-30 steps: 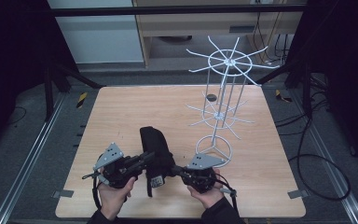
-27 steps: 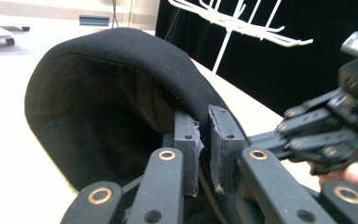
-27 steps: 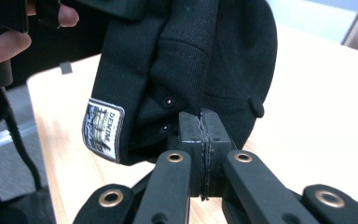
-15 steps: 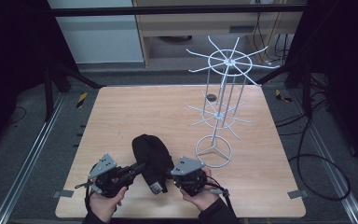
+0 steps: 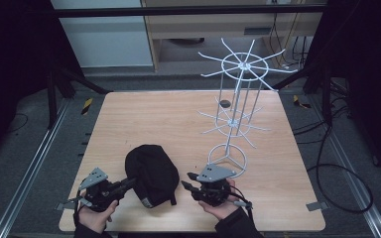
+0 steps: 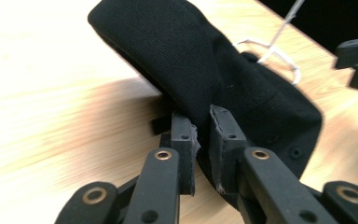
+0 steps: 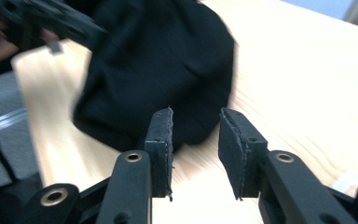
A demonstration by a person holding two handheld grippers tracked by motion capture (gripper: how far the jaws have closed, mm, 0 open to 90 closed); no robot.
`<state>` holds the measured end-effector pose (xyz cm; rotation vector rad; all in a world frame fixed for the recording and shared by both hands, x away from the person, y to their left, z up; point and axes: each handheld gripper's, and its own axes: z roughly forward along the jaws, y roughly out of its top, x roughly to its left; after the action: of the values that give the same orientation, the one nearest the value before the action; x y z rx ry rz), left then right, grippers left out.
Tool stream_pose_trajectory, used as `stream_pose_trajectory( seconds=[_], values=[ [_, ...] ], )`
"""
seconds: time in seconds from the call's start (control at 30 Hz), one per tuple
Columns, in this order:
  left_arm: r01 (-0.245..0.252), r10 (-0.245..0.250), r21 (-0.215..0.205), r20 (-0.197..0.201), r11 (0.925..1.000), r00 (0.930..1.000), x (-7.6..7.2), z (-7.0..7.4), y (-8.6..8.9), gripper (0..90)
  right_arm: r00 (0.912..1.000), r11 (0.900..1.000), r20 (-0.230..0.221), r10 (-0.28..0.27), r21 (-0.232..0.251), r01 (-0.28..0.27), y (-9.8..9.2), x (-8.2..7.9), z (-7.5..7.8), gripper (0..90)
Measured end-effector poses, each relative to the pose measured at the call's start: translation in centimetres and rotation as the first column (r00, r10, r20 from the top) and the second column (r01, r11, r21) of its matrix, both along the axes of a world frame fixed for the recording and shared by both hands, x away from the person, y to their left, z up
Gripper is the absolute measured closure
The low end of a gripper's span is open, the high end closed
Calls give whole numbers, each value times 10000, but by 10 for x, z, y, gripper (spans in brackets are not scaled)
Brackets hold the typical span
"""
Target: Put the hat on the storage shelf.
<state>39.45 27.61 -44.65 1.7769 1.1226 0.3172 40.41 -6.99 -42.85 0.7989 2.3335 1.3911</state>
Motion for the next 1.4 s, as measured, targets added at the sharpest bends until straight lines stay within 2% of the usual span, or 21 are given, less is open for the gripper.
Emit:
stream_pose_trajectory(
  seconds=[0.1, 0.2, 0.23, 0.3, 0.33, 0.4, 0.47, 0.57, 0.63, 0.73, 0.83, 0.97, 1.07, 1.17, 1.3, 1.4],
  values=[
    [-324, 333, 463, -191, 9984, 9993, 4, -6, 7, 779, 9992, 9988, -6, -399, -297, 399, -14, 2, -8, 617],
    [-647, 690, 1084, -369, 9920, 9969, 8, -12, 9, 729, 9972, 9965, -32, -750, -374, 748, -25, 3, -14, 595],
    [-760, 829, 1275, -498, 9889, 9953, 10, -14, 10, 715, 9966, 9959, -45, -818, -383, 816, -28, 4, -15, 588],
    [-1055, 1156, 1763, -476, 9787, 9922, 12, -18, 12, 729, 9954, 9947, -52, -960, -367, 957, -32, 4, -16, 579],
    [-1148, 1271, 1879, -548, 9755, 9904, 13, -19, 13, 741, 9952, 9945, -22, -976, -371, 975, -34, 4, -17, 574],
    [-1323, 1478, 1886, -705, 9731, 9865, 15, -21, 17, 724, 9940, 9932, 16, -1095, -407, 1095, -39, 3, -17, 568],
    [-1491, 1639, 1891, -649, 9706, 9843, 15, -20, 20, 712, 9924, 9914, 30, -1232, -445, 1233, -44, 3, -18, 558],
    [-1601, 1689, 1731, -371, 9718, 9849, 13, -13, 20, 683, 9884, 9875, 76, -1517, -432, 1519, -55, 2, -18, 546],
    [-1592, 1634, 1766, -95, 9713, 9865, 13, -6, 18, 645, 9843, 9835, 62, -1766, -385, 1767, -65, 1, -19, 539],
    [-1523, 1506, 1806, 234, 9717, 9883, 15, 7, 10, 600, 9741, 9734, 155, -2256, -370, 2260, -82, 0, -19, 521],
    [-1350, 1279, 2088, 468, 9686, 9907, 19, 18, 1, 559, 9603, 9596, 174, -2783, -387, 2788, -99, -2, -20, 500],
    [-1247, 1129, 1973, 702, 9724, 9911, 26, 34, -13, 519, 9421, 9415, 136, -3351, -330, 3354, -120, -3, -23, 475],
    [-1050, 928, 2037, 686, 9734, 9933, 32, 42, -26, 500, 9273, 9267, 274, -3733, -366, 3741, -134, -3, -25, 453],
    [-812, 695, 2198, 606, 9722, 9957, 38, 46, -39, 488, 9145, 9132, 118, -4045, -479, 4046, -146, 0, -28, 442],
    [-464, 385, 2428, 373, 9690, 9986, 47, 47, -55, 470, 9022, 9010, -23, -4313, -535, 4306, -158, 4, -31, 432],
    [-111, 107, 2618, 31, 9651, 9999, 53, 45, -66, 459, 8938, 8925, -46, -4484, -572, 4474, -163, 4, -32, 424]
  ],
)
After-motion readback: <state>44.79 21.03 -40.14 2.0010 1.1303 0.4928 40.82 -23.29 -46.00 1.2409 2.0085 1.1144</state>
